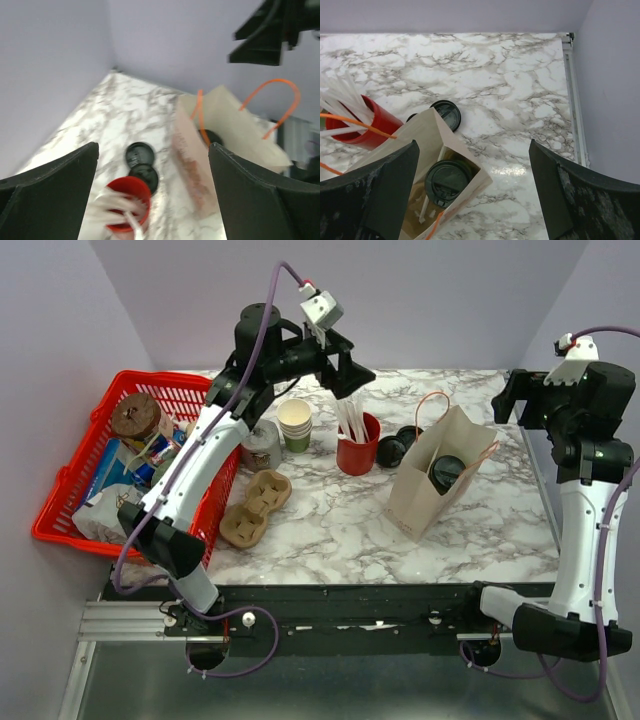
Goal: Pack the takeout coffee
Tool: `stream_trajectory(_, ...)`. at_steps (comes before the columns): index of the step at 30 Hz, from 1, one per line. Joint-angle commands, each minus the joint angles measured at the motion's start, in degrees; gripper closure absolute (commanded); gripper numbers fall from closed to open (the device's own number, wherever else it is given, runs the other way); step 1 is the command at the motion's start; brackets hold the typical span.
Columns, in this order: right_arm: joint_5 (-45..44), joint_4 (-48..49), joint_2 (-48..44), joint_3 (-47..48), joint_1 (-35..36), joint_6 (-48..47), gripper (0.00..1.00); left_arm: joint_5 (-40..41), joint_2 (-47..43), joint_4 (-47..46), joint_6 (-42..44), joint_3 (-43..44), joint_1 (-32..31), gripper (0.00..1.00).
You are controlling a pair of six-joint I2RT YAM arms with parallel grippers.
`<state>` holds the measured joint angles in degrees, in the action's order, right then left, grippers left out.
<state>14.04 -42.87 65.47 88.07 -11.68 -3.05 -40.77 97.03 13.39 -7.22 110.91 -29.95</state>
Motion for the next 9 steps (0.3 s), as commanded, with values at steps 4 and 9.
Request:
stream_trajectory(4,-5.78,3.14,-0.26,2.54,0.17,2.43,0.00,25.18,-9.66,9.37,12.85,-7.72,4.64,0.01)
stream_trajectory(9,-5.43,3.23,1.23,3.77,0.17,2.87,0.00,33.55,-12.04,8.85,13.37,-11.24,7.19,0.01)
